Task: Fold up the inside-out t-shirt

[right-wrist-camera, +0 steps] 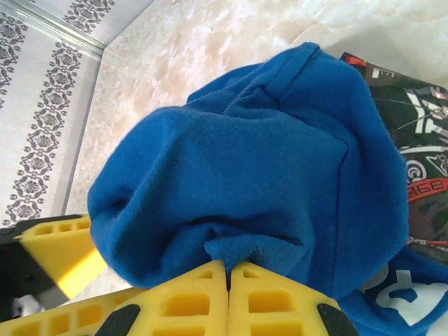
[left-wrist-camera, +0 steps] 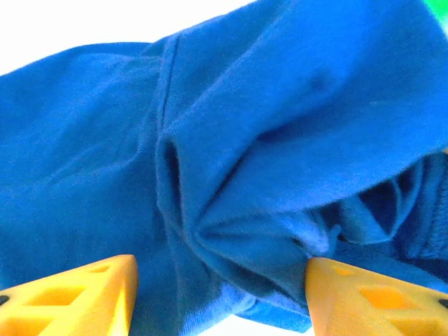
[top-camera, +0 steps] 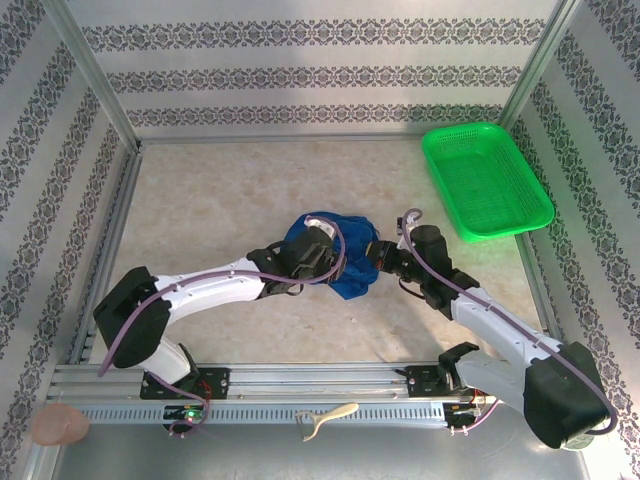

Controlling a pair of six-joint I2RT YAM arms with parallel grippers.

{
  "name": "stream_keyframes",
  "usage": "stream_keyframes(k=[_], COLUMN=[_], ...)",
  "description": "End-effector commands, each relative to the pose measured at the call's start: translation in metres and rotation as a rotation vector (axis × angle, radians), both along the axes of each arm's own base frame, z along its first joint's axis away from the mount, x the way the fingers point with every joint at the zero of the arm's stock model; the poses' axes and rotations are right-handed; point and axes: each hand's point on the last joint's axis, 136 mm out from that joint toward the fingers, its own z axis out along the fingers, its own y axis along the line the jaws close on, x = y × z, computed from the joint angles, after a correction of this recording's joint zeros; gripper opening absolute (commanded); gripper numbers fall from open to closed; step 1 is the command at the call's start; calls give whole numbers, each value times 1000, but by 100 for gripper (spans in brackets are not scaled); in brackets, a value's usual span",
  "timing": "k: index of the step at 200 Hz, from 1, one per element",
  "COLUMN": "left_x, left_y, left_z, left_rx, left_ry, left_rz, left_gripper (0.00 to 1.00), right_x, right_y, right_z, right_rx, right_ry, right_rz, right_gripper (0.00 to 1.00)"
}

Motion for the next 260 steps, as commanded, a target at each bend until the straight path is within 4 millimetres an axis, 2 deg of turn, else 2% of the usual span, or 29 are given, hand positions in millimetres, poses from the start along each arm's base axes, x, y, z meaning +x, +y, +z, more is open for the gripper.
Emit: stream_keyframes(k=[1, 79, 120, 144, 158, 192, 208, 231, 260], left_x=[8, 0, -3, -4, -3, 0, -6, -15, -13], left_y=[-27, -38, -53, -59, -55, -21, -22, -38, -53], left_z=[14, 45, 36, 38, 52, 96, 106, 99, 72], left_rx=[-87, -175, -184, -179, -170, -157, -165, -194, -186], left_ry=[-75, -126, -99, -117, -182, -356, -368, -329, -272], left_rz=[-109, -187, -238, -244, -206, -59, -86, -158, -191], left_gripper=[64, 59, 59, 58, 58, 61, 61, 55, 51], right_x=[1, -14, -13, -11, -11, -11, -11, -9, -8], right_y=[-5, -17, -17, -17, -16, -17, -16, -14, -13], right_z=[-3, -9, -2, 1, 2, 8, 14, 23, 30], right_rx=[-38, -61, -57, -60, -59, -56, -50, -44, -39], right_ry=[-31, -17, -29, -33, -32, -42, -50, -65, -76], right_rz=[-13, -81, -85, -85, -83, -88, -88, -86, -88], right_gripper=[0, 0, 0, 0, 0, 0, 0, 0, 0])
